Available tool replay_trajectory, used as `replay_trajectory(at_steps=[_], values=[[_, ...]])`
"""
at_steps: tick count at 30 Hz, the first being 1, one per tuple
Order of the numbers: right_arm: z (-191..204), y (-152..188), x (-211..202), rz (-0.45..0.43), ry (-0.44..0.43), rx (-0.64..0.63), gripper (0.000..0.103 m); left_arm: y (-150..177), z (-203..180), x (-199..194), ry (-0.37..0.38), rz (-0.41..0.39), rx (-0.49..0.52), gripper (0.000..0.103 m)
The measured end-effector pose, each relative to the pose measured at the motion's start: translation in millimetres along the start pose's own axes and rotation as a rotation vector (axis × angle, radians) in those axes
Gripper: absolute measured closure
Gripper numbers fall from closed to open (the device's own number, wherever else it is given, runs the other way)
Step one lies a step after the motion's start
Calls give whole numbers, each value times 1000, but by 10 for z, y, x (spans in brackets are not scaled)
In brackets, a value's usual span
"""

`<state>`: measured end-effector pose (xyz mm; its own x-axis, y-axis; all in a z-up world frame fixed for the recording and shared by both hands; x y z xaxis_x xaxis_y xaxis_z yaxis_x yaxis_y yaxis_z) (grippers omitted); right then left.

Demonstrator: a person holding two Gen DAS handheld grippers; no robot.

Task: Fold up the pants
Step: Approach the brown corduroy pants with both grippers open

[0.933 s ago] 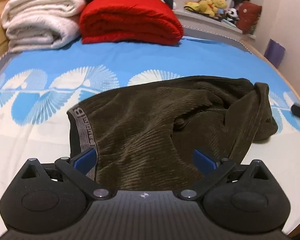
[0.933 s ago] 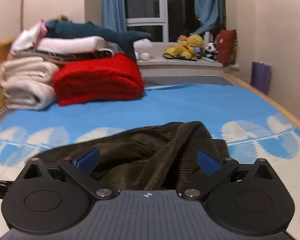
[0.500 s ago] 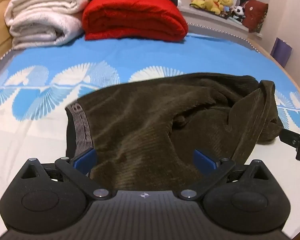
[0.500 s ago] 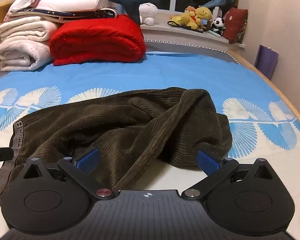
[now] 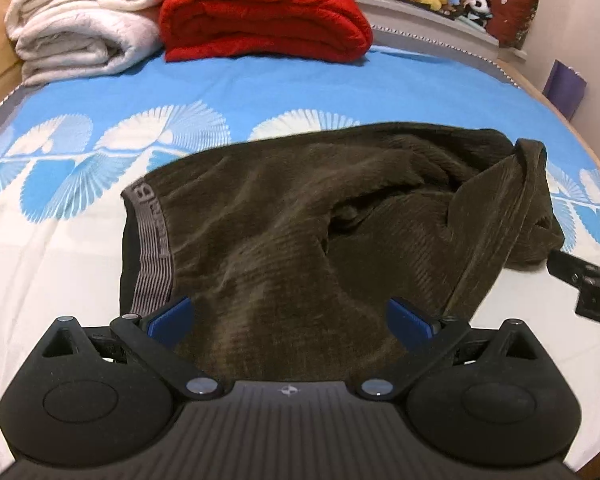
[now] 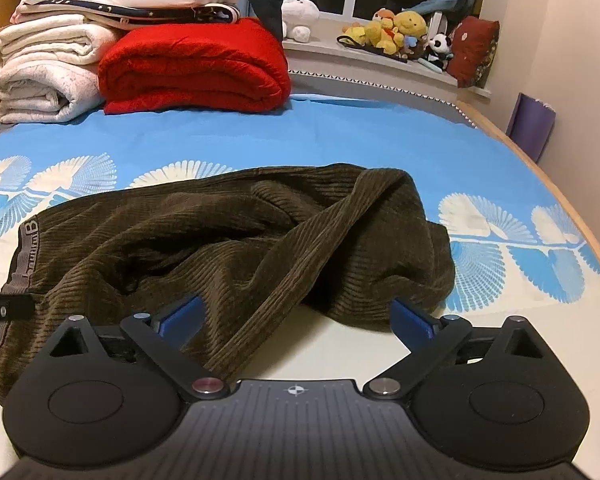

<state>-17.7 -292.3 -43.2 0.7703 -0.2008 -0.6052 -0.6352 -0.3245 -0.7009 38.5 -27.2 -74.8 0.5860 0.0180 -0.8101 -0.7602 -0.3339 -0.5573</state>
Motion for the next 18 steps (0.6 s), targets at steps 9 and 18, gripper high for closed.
replay_trajectory(at_steps=[9,18], values=[[97,-86,31,-13,-3,4,8,22,141,-23,-47,4,-37,1],[253,-158,47,-30,-17,-9,15,-18,163,-38,-36,-9,-58,5]])
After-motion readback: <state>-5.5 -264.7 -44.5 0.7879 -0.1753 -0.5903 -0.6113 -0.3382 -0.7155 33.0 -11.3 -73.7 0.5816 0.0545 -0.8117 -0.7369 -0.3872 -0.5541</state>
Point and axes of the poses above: each gripper's, at about its wrist camera, not at the fingertips, and x roughly the way its jaws point, z to its left, y to its underside, the point moved 8 cm from there along x, roughly the way its jaws point, and after that the axes turned 14 degrees about -x, right-handed, at the moved point
